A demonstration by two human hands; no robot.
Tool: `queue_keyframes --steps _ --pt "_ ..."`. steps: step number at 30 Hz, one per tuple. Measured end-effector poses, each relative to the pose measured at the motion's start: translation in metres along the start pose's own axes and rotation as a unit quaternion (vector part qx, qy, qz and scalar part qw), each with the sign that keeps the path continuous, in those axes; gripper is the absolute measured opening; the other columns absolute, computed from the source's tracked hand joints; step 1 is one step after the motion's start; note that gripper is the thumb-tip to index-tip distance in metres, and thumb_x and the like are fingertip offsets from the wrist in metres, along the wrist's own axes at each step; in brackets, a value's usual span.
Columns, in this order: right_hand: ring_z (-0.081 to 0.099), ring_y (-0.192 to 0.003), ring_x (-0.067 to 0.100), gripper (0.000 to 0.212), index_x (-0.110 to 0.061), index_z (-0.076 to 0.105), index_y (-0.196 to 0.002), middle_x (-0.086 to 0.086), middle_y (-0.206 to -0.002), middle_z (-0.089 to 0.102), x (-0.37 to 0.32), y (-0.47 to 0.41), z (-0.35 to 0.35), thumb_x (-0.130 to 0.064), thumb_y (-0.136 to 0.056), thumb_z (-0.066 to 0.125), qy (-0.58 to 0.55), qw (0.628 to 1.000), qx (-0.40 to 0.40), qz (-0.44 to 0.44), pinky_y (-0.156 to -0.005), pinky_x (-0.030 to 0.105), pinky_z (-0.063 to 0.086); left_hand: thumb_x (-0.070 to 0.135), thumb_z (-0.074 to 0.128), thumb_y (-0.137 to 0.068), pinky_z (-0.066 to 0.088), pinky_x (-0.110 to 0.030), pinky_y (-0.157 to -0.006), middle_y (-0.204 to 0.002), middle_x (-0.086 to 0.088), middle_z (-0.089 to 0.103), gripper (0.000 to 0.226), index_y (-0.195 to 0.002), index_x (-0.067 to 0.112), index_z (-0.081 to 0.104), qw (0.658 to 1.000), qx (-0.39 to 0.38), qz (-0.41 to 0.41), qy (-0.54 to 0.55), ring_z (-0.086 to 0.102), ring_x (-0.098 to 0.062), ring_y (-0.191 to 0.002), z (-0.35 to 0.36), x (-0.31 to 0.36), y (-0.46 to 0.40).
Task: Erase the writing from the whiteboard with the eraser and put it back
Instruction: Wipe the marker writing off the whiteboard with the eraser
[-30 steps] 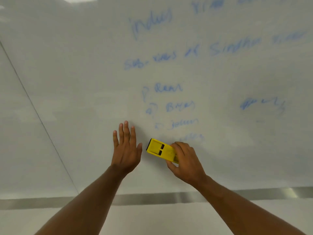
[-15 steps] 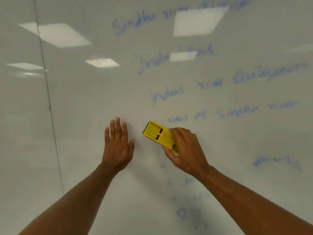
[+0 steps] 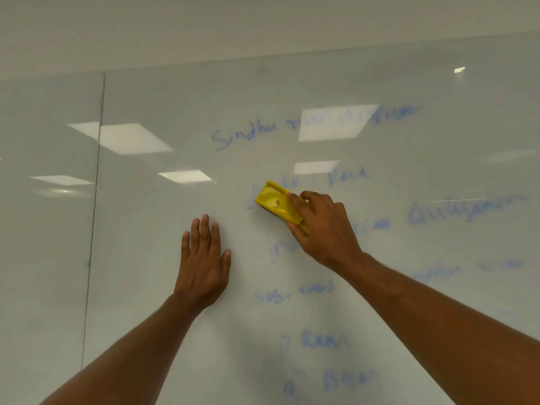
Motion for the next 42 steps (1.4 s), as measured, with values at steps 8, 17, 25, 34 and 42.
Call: queue_keyframes --steps 8,17,25,34,42 --pt "0.053 -0.114 0.040 0.043 -0.028 0.055 -0.137 0.016 -0.139 0.052 0.026 -0.062 -0.003 -0.036 -0.095 0.059 0.051 0.996 0.067 0.036 -0.081 0.048 0.046 0.042 0.017 -0.099 0.002 -0.050 -0.125 -0.165 -0.014 -0.003 0.069 -0.155 0.003 0.008 0.999 0.040 0.007 0.007 -0.007 -0.029 -0.154 -0.007 -0.004 -0.049" --pt "0.054 -0.108 0.042 0.048 -0.028 0.052 -0.140 0.019 -0.136 0.054 -0.007 -0.051 0.022 -0.028 -0.093 0.061 0.015 0.994 0.101 0.038 -0.079 0.046 0.045 0.034 0.024 -0.100 0.009 -0.054 -0.124 -0.164 -0.020 0.014 0.064 -0.154 0.000 0.020 0.996 0.091 0.016 0.002 0.009 -0.034 -0.153 -0.001 -0.003 -0.055" --pt "0.062 -0.103 0.038 0.045 -0.028 0.065 -0.128 0.019 -0.130 0.061 0.005 -0.041 0.026 -0.027 -0.084 0.071 0.023 0.975 0.027 -0.221 -0.073 0.042 0.047 0.026 0.026 -0.098 0.011 -0.052 -0.123 -0.162 -0.023 0.018 0.063 -0.152 -0.006 0.022 0.991 0.126 0.026 0.022 0.015 -0.035 -0.152 0.000 -0.004 -0.052" --pt "0.058 -0.109 0.035 0.044 -0.029 0.060 -0.132 0.016 -0.135 0.057 -0.013 -0.057 0.034 -0.031 -0.088 0.064 0.015 0.965 0.009 -0.260 -0.075 0.041 0.044 0.018 0.026 -0.096 0.014 -0.056 -0.121 -0.157 -0.029 0.025 0.059 -0.147 -0.012 0.030 0.987 0.146 0.007 0.059 0.022 -0.042 -0.148 -0.003 -0.003 -0.051" --pt "0.054 -0.108 0.041 0.045 -0.026 0.059 -0.132 0.016 -0.138 0.053 0.000 -0.089 0.016 -0.024 -0.088 0.066 0.016 0.995 0.095 0.025 -0.080 0.049 0.047 0.017 0.024 -0.096 0.002 -0.045 -0.125 -0.157 -0.029 0.025 0.059 -0.148 -0.011 0.028 0.987 0.147 0.010 0.059 0.019 -0.041 -0.149 -0.002 -0.005 -0.051"
Point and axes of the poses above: each hand's wrist, its own y-axis away from the middle knuckle, its own z-axis out of the palm, x = y × z, the point moved 1 cm from there along -y, towards the middle knuckle
